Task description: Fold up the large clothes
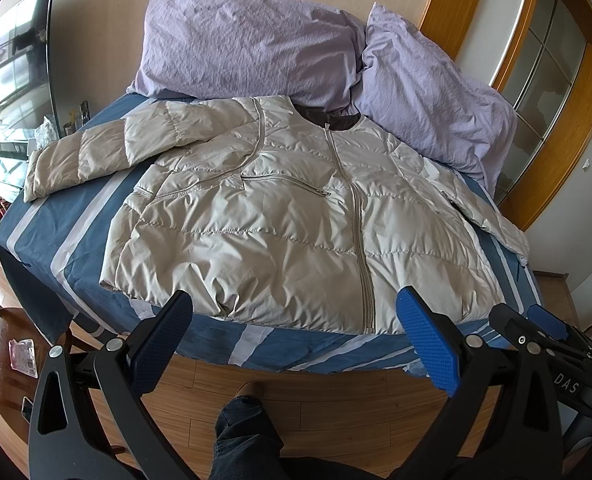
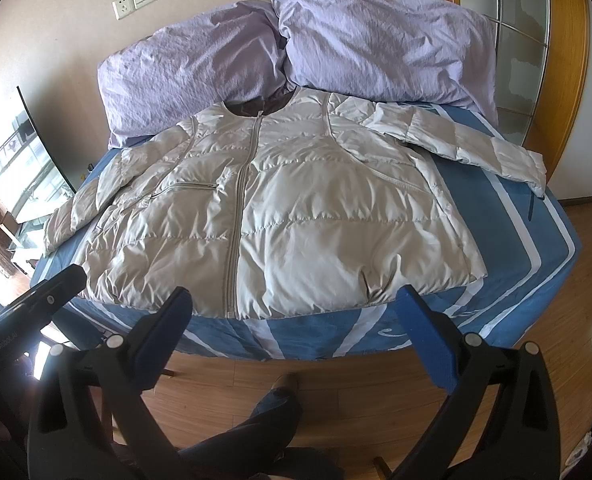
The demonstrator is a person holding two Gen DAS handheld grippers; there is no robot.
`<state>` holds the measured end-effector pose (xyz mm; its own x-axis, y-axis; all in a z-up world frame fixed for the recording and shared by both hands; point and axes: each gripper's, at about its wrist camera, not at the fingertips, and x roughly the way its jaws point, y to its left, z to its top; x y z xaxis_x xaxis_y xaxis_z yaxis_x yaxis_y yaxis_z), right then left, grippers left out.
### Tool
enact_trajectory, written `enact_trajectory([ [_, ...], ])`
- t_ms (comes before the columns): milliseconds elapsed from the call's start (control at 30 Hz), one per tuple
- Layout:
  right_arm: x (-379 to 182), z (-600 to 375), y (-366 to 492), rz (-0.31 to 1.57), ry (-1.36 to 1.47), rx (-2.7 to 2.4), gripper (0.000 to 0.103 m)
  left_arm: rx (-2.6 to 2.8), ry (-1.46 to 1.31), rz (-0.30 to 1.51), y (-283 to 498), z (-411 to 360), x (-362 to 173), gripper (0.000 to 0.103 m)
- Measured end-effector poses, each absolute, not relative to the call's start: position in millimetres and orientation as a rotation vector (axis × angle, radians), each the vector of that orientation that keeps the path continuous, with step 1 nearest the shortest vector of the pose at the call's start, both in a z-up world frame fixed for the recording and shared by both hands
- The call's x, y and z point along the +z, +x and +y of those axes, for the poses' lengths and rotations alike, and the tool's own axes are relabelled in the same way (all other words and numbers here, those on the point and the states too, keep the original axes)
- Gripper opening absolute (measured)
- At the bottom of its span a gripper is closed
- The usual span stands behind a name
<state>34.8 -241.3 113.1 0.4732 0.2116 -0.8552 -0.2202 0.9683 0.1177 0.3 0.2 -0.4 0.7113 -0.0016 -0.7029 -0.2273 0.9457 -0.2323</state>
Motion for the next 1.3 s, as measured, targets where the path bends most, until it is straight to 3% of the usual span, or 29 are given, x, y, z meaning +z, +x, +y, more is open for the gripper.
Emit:
enact_trajectory([
  [700,93.7,-271.2,110.2,1.064,0.058,0.153,0.101,0.146,-0.288,0.839,49.4,14.4,-10.3,0.102],
  [1300,8.5,-443.7,285.5,1.246,0.33,-0.278,0.101,0.218,-0.145,0.968,185.1,44.3,-40.5,0.102],
])
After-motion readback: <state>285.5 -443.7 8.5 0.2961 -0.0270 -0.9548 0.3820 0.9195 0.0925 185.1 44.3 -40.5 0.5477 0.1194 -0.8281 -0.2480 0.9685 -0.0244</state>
